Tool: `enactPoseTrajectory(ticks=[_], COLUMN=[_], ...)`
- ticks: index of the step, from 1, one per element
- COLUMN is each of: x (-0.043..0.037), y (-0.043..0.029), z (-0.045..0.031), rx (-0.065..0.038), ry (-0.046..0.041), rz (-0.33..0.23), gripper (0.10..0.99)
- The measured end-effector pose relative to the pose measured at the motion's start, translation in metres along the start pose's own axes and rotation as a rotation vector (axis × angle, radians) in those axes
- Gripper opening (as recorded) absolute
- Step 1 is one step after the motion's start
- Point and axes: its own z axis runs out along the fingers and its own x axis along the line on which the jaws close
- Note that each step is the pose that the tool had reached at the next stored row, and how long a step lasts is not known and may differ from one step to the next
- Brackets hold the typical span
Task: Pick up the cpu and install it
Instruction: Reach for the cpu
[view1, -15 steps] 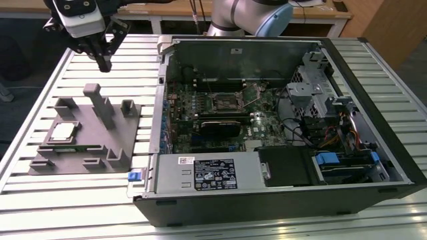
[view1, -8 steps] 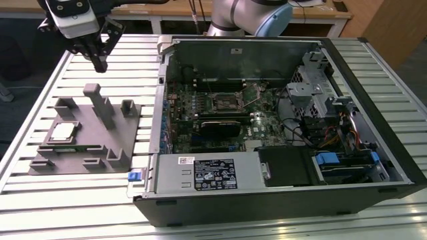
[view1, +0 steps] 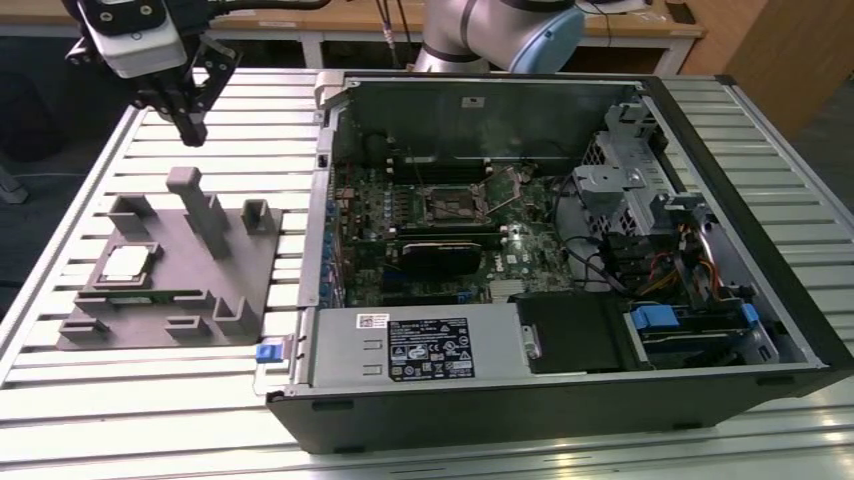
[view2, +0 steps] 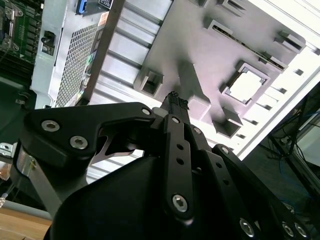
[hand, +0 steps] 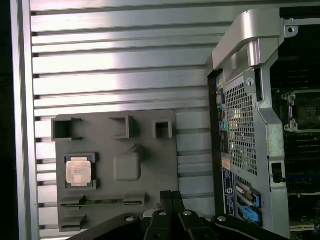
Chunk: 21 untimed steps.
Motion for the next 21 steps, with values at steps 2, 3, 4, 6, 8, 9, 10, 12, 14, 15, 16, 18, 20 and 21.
enactPoseTrajectory(ticks=[2, 3, 4, 6, 8, 9, 10, 12, 14, 15, 16, 18, 20, 21], x=[0.0020, 0.0030, 0.0040, 0.0059, 0.0078, 0.0087, 0.0097, 0.0116, 0.0135, 0.0144, 0.0154, 0.0174, 0.0193, 0.0203], y=[-0.0002, -0.0003, -0.0003, -0.0005, -0.0006, -0.0007, -0.0008, -0.0009, -0.0011, -0.0012, -0.0012, -0.0014, -0.0016, -0.0016], z=[0.0002, 0.0003, 0.0004, 0.0006, 0.0008, 0.0009, 0.0010, 0.0012, 0.0014, 0.0014, 0.0016, 0.0018, 0.0020, 0.0021], rx=[0.000, 0.000, 0.000, 0.000, 0.000, 0.000, 0.000, 0.000, 0.000, 0.000, 0.000, 0.000, 0.000, 0.000], ry=[0.0002, 0.0004, 0.0005, 0.0007, 0.0010, 0.0011, 0.0013, 0.0015, 0.0017, 0.0019, 0.0020, 0.0022, 0.0025, 0.0025], rz=[0.000, 0.000, 0.000, 0.000, 0.000, 0.000, 0.000, 0.000, 0.000, 0.000, 0.000, 0.000, 0.000, 0.000], gripper=[0.118, 0.118, 0.118, 0.118, 0.118, 0.118, 0.118, 0.118, 0.118, 0.118, 0.118, 0.118, 0.118, 0.118])
